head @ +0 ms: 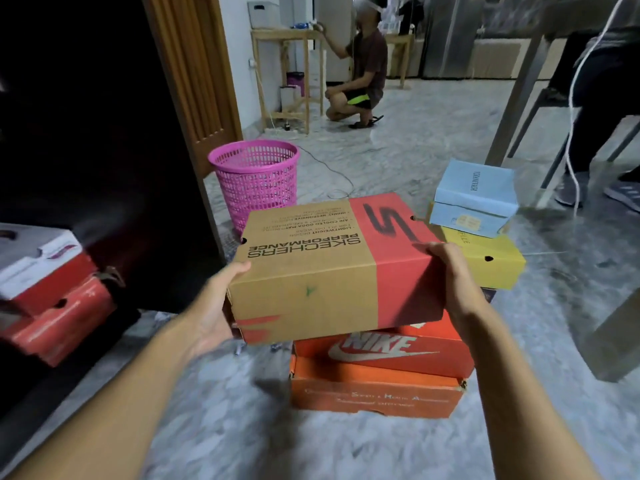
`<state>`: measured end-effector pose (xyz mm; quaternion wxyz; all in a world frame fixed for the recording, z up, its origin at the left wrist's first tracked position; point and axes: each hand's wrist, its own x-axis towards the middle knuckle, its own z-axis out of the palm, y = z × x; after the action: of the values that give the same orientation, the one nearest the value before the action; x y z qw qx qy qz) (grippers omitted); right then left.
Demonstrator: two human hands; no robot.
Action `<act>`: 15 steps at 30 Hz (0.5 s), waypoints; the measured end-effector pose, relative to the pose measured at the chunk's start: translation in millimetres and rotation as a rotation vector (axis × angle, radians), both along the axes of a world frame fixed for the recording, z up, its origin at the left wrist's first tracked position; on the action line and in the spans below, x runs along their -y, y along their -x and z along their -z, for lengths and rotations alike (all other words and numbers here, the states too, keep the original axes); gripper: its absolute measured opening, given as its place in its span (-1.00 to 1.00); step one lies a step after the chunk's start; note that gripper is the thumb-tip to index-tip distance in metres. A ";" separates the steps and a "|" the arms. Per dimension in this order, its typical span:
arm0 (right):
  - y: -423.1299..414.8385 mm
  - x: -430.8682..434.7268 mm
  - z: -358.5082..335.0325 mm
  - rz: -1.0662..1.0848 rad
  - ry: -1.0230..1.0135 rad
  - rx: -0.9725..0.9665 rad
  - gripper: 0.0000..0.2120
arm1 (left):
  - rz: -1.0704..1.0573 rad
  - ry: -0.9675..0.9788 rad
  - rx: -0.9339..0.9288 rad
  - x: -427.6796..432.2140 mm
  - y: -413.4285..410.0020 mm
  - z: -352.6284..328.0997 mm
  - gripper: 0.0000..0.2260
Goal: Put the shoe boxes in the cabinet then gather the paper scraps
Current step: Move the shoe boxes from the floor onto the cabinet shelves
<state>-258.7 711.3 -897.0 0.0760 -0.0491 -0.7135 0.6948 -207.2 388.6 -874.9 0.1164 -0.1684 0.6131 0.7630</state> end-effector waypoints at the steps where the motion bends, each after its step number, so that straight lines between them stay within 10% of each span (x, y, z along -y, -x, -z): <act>1: -0.9 7.2 -6.8 -0.030 -0.010 0.005 -0.65 | -0.013 -0.007 0.005 8.6 -10.6 -6.9 -0.63; 15: -46.0 155.5 -107.0 -0.430 -0.089 -0.025 -0.53 | -0.363 0.100 0.033 115.0 -176.5 -97.6 -0.58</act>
<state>-212.6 555.9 -790.0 -0.0630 0.1160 -0.7367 0.6633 -30.6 273.6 -777.4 -0.0215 -0.2943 0.6080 0.7371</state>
